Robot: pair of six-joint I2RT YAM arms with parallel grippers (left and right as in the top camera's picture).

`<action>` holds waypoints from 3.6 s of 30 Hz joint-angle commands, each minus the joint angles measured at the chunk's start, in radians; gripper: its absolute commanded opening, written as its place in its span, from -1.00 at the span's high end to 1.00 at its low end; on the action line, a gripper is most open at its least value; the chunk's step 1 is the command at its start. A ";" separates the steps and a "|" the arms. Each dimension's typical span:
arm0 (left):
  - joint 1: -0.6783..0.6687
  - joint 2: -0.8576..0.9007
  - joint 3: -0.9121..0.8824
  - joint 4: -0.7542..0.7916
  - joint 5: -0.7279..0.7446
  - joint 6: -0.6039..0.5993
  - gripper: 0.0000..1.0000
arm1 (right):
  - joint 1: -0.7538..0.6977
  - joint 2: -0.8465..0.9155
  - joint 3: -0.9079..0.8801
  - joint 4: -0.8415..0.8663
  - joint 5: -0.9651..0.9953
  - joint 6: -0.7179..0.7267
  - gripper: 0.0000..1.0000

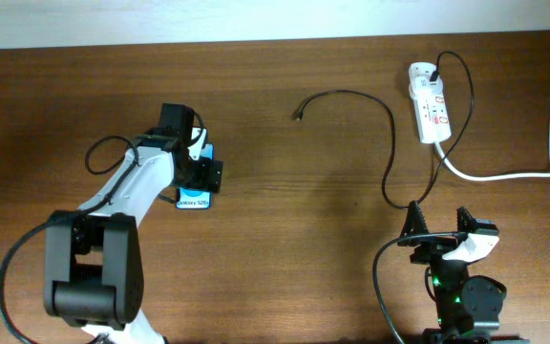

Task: Plug charger to phone and switch on socket
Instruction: 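Move the left gripper over the phone and close on its sides, then lift the phone with the left gripper and raise it upright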

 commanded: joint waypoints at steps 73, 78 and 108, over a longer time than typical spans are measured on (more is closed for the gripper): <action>-0.035 -0.284 0.210 -0.261 0.278 -0.092 0.05 | -0.004 -0.004 -0.005 -0.005 0.008 0.004 -0.97; -0.148 -0.286 0.210 -0.257 0.277 -0.092 0.04 | -0.004 -0.004 -0.005 -0.005 0.008 0.004 -0.97; -0.339 -0.286 0.210 -0.164 0.259 -0.582 0.03 | -0.004 -0.003 -0.005 -0.005 0.008 0.004 -0.97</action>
